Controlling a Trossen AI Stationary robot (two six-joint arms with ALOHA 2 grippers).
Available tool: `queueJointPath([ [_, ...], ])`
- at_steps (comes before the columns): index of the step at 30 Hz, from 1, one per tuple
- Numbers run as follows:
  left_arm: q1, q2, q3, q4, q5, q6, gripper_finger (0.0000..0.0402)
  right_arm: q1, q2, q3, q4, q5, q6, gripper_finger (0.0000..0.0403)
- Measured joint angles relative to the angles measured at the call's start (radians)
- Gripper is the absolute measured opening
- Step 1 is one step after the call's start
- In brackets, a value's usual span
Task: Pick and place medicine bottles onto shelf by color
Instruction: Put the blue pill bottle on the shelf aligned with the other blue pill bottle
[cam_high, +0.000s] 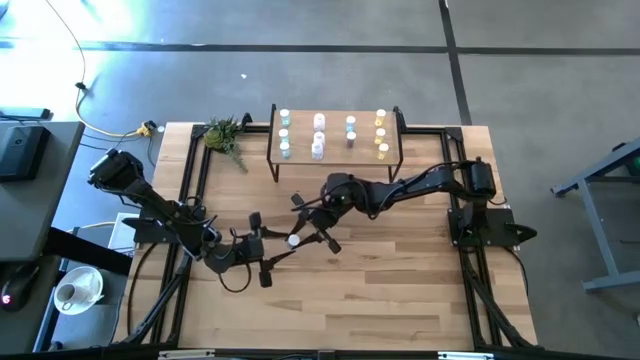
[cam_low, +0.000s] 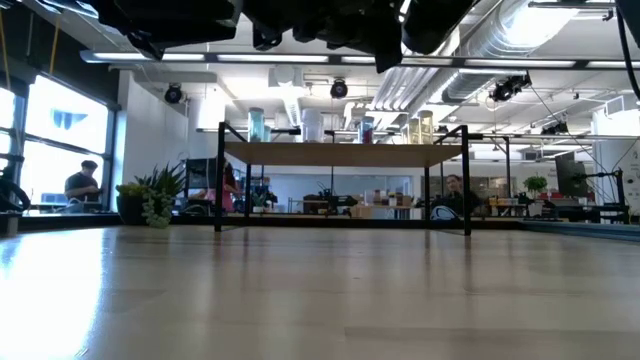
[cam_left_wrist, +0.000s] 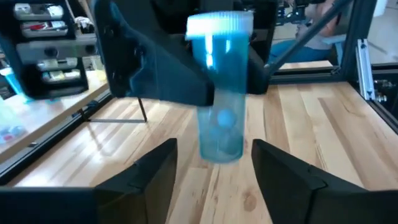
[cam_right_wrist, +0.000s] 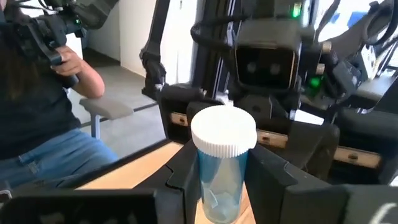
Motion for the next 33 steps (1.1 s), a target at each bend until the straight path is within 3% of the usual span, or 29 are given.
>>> queueJointPath([
  [8,-0.001,-0.115,0.0,-0.082,0.005,0.008,0.0211,-0.043,-0.124,0.0,-0.159,0.035,-0.02,0.0094],
  [15,0.026,-0.278,0.0,-0.271,0.062,0.016,0.0211,-0.071,-0.278,0.0,-0.321,0.235,-0.027,0.0094],
  [24,0.168,-0.451,0.0,-0.389,0.304,0.016,0.0211,-0.101,-0.498,0.0,-0.446,0.473,0.018,0.0094],
  [33,0.279,-0.501,0.0,-0.393,0.542,0.015,0.0211,-0.132,-0.7,0.0,-0.575,0.607,0.062,0.0094],
])
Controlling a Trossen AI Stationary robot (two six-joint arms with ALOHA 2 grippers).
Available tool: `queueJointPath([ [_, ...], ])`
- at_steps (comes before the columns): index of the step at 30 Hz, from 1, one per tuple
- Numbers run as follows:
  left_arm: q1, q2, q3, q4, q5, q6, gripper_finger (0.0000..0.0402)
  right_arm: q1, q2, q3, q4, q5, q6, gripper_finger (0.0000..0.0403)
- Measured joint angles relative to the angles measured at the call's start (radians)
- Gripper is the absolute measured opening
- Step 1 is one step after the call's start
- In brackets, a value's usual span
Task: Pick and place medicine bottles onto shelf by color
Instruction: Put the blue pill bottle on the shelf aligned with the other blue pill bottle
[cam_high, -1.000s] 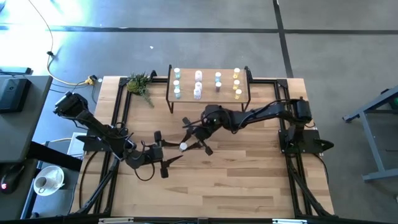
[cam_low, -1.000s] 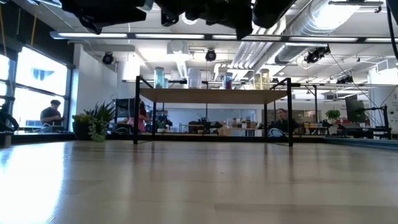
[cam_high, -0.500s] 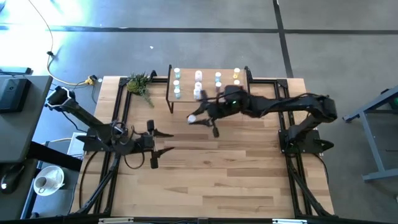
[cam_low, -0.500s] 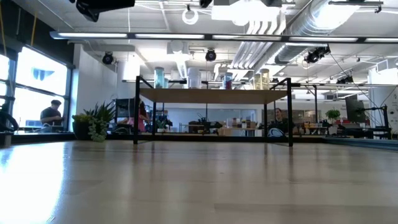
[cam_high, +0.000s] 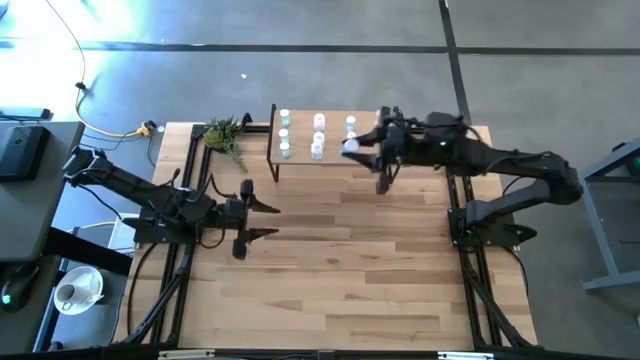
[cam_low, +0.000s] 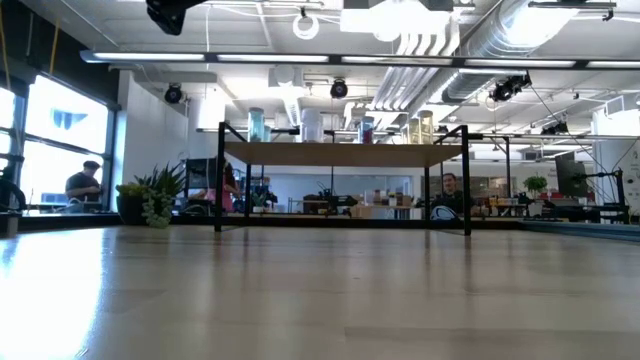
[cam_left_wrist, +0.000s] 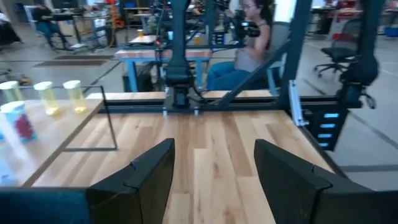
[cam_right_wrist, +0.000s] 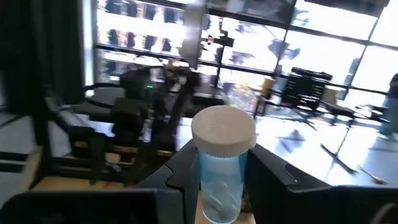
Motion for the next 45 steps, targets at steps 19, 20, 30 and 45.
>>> queueJointPath([
  [19,0.018,-0.001,0.0,-0.059,0.051,-0.026,0.0211,0.0,-0.061,0.0,-0.428,0.236,0.125,0.0094],
  [20,0.017,-0.001,0.0,-0.063,0.051,-0.026,0.0211,0.0,-0.058,0.0,-0.439,0.237,0.128,0.0094],
  [30,0.017,0.0,0.0,-0.12,0.049,-0.052,0.0211,-0.008,-0.081,-0.185,-0.361,0.216,0.161,0.0094],
  [45,0.017,0.0,0.0,-0.122,0.045,-0.061,0.0211,-0.009,-0.186,-0.693,0.313,0.215,0.293,0.0094],
])
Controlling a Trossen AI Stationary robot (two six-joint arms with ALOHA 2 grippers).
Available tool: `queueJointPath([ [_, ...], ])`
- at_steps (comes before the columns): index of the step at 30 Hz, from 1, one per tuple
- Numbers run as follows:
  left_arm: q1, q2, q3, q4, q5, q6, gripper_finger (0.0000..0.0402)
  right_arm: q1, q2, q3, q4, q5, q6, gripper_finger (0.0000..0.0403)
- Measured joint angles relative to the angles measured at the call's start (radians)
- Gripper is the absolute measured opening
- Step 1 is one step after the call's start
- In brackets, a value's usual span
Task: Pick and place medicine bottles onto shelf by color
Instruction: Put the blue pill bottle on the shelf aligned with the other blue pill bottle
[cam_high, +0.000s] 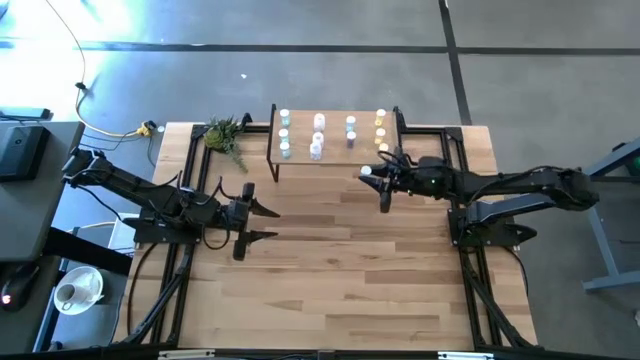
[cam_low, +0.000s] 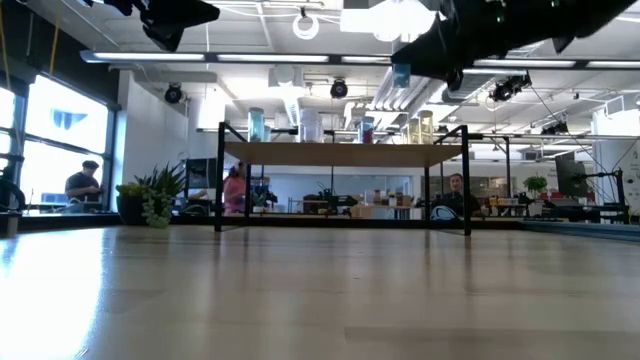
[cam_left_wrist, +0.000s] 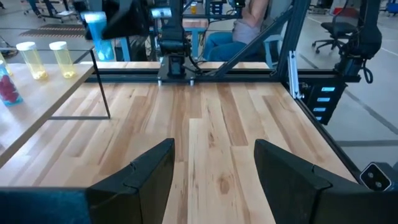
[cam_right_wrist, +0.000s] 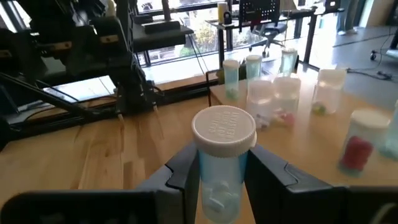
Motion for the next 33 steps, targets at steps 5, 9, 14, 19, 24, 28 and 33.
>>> queueJointPath([
  [5,0.0,0.0,0.0,0.008,-0.008,-0.017,0.0211,0.0,0.091,-0.051,0.16,0.023,0.046,0.0094],
  [9,0.0,0.0,0.0,0.008,-0.008,-0.017,0.0211,0.0,0.194,-0.035,0.256,0.087,0.039,0.0094],
  [14,0.0,0.0,0.0,0.008,-0.008,-0.017,0.0211,0.014,0.292,0.063,0.265,0.133,0.018,0.0094],
  [19,0.0,0.0,0.0,0.006,-0.008,-0.017,0.0211,0.061,0.391,0.149,0.243,0.347,-0.008,0.0094],
  [24,0.0,0.0,0.0,0.001,-0.008,-0.017,0.0211,0.095,0.456,0.231,0.145,0.518,0.011,0.0094],
  [28,0.0,0.0,0.0,0.0,-0.008,-0.017,0.0211,0.122,0.482,0.268,0.1,0.663,0.018,0.0094],
  [33,0.0,0.0,0.0,0.0,-0.008,-0.017,0.0211,0.139,0.49,0.27,0.09,0.76,0.057,0.0094],
])
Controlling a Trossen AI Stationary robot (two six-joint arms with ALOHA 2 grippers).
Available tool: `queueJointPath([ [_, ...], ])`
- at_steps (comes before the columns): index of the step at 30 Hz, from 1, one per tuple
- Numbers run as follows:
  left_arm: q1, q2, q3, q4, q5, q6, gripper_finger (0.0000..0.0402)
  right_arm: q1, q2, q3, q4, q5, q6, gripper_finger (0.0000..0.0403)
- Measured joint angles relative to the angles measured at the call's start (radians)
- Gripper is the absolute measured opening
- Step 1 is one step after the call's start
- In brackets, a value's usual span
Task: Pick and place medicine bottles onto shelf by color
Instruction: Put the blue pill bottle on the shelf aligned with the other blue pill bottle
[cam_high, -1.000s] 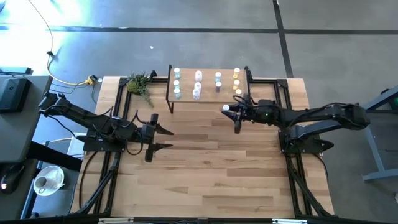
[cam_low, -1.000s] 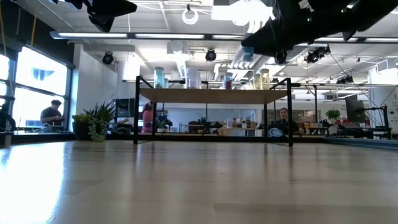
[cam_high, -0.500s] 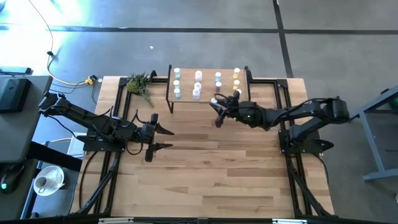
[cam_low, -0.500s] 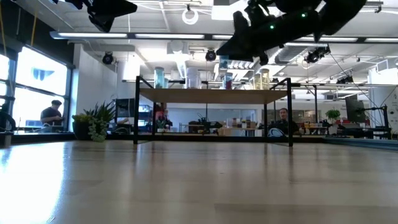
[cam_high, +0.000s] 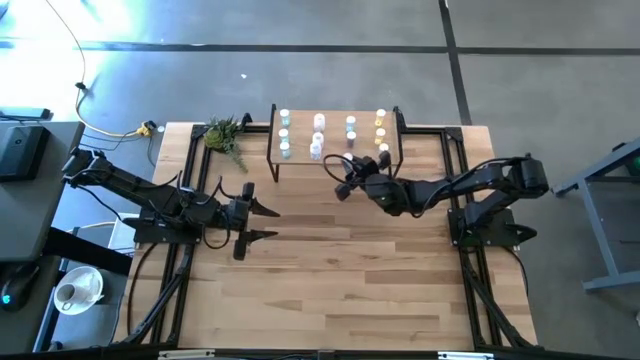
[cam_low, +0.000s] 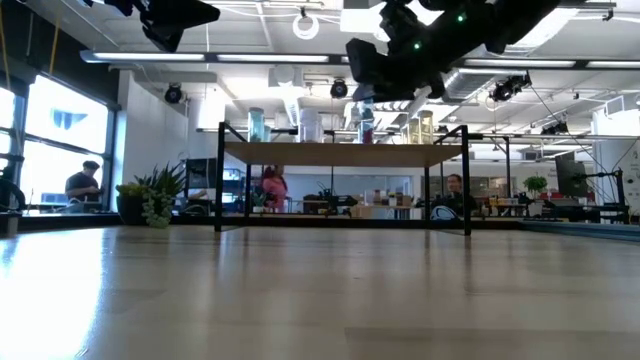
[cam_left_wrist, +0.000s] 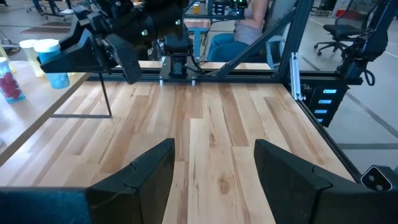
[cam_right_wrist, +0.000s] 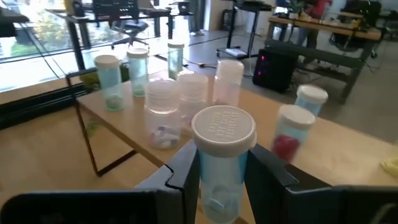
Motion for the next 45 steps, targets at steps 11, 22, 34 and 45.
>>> queueJointPath([
  [11,0.0,0.0,0.0,0.0,0.0,0.0,0.0211,-0.004,0.059,-0.001,-0.004,0.083,0.077,0.0094],
  [22,0.0,0.0,0.0,0.0,0.0,0.017,0.0211,-0.032,0.116,-0.002,0.113,0.11,0.069,0.0094],
  [34,0.0,0.0,0.0,0.0,0.0,0.017,0.0211,-0.073,0.116,-0.003,0.088,0.049,0.085,0.0094],
  [45,0.0,0.0,0.0,0.0,0.0,0.017,0.0211,-0.085,0.115,-0.003,0.063,0.054,0.113,0.0094],
])
